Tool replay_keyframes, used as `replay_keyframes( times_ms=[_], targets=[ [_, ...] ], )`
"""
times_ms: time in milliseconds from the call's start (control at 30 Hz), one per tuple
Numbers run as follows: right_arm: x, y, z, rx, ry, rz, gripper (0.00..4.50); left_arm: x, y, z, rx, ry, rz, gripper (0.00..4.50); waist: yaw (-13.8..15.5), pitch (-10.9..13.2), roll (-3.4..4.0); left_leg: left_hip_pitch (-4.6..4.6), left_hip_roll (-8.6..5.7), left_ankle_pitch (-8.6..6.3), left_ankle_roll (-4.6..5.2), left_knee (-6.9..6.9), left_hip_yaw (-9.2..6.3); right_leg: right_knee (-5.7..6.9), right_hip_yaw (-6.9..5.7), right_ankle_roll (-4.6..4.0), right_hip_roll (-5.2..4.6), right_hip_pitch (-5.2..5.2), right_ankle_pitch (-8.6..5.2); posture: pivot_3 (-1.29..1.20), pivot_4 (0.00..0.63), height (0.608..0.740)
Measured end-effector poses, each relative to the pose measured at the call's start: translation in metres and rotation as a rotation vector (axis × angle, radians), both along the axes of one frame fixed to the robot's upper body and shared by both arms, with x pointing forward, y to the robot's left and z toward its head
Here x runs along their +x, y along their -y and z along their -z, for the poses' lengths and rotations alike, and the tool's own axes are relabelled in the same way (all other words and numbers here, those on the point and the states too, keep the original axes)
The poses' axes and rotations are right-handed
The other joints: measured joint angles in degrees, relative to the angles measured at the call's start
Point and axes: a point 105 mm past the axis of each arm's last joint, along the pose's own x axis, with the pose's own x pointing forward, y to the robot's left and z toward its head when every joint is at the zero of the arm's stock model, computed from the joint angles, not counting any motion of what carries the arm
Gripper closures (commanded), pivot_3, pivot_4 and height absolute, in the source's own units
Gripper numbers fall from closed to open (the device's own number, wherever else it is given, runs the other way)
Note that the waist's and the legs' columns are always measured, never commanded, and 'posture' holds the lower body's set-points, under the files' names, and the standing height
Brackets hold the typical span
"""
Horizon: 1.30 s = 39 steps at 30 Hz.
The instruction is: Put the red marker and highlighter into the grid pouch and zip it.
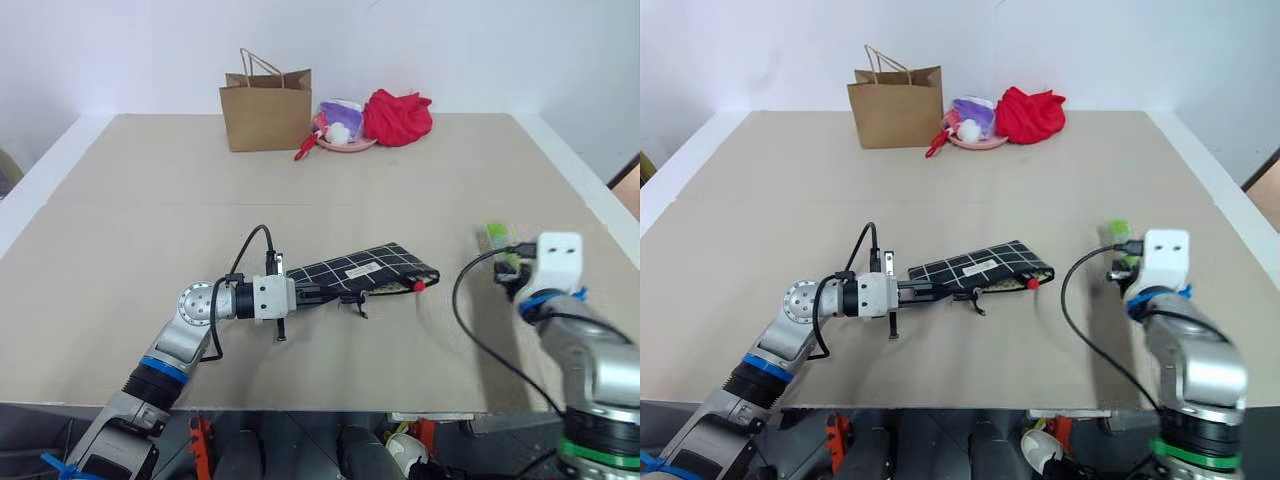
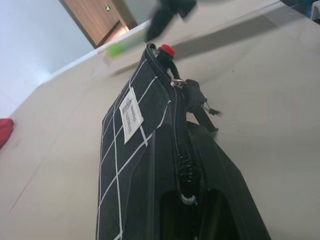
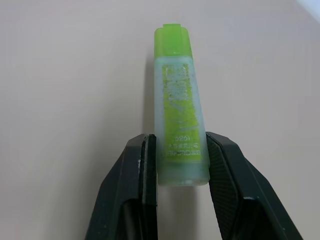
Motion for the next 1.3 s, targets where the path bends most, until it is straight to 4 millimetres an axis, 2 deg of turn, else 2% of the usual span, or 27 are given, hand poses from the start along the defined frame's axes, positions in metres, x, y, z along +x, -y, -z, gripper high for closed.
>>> replay_keyframes(
  times_ms=[100,267,433,600,767,1067,1300],
  targets=[
    [-0.021,-0.016,-0.027,-0.008,-0.034,-0.244,3.49,0.0,0.0,-0.001,-0.001,0.002,0.003,4.5,0.0,0.0,-0.02,0.03,0.01,-0.02,0.03,-0.02,-0.01,0.0,-0.01,-0.01,0.0,0.03,-0.02,0.0,0.15,0.74],
    [-0.059,-0.056,-0.024,0.08,-0.196,-0.582,3.49,0.0,0.001,-0.002,-0.005,0.004,0.006,4.5,0.0,0.0,-0.09,0.02,-0.01,-0.02,0.03,0.05,-0.01,0.0,-0.01,0.0,-0.01,0.05,-0.02,0.0,0.15,0.74],
    [-0.085,-0.078,-0.016,0.159,-0.3,-0.747,3.49,0.0,0.001,-0.002,-0.005,0.005,0.006,4.5,0.0,0.0,-0.11,-0.01,-0.04,-0.02,0.03,0.15,0.0,-0.01,-0.01,0.02,-0.03,0.06,0.0,0.0,0.15,0.74],
    [-0.097,-0.08,-0.016,0.181,-0.345,-0.783,3.49,0.0,0.001,-0.002,-0.004,0.006,0.006,4.5,0.1,0.0,-0.13,-0.02,-0.04,-0.02,0.03,0.19,-0.01,-0.01,-0.01,-0.08,-0.03,0.06,-0.05,0.0,0.15,0.74],
    [-0.1,-0.08,-0.009,0.194,-0.377,-0.784,3.49,0.0,0.001,-0.002,-0.003,0.006,0.006,4.5,0.1,0.0,-0.14,-0.02,-0.04,-0.02,0.03,0.19,-0.01,-0.01,-0.01,0.04,-0.03,0.06,0.02,0.0,0.15,0.74],
    [-0.089,-0.08,0.003,0.167,-0.392,-0.741,3.49,-0.002,0.002,-0.004,-0.002,0.019,0.015,4.5,0.1,0.1,-0.15,-0.04,-0.05,-0.02,0.03,0.21,-0.01,-0.01,-0.01,0.03,-0.03,0.05,0.01,0.0,0.15,0.74],
    [-0.083,-0.084,0.002,0.13,-0.395,-0.764,3.49,-0.003,0.003,-0.005,-0.004,0.022,0.02,4.5,0.1,0.1,-0.16,-0.03,-0.04,-0.02,0.03,0.22,-0.01,-0.01,-0.01,0.02,-0.03,0.05,0.01,0.0,0.15,0.74]
  ],
)
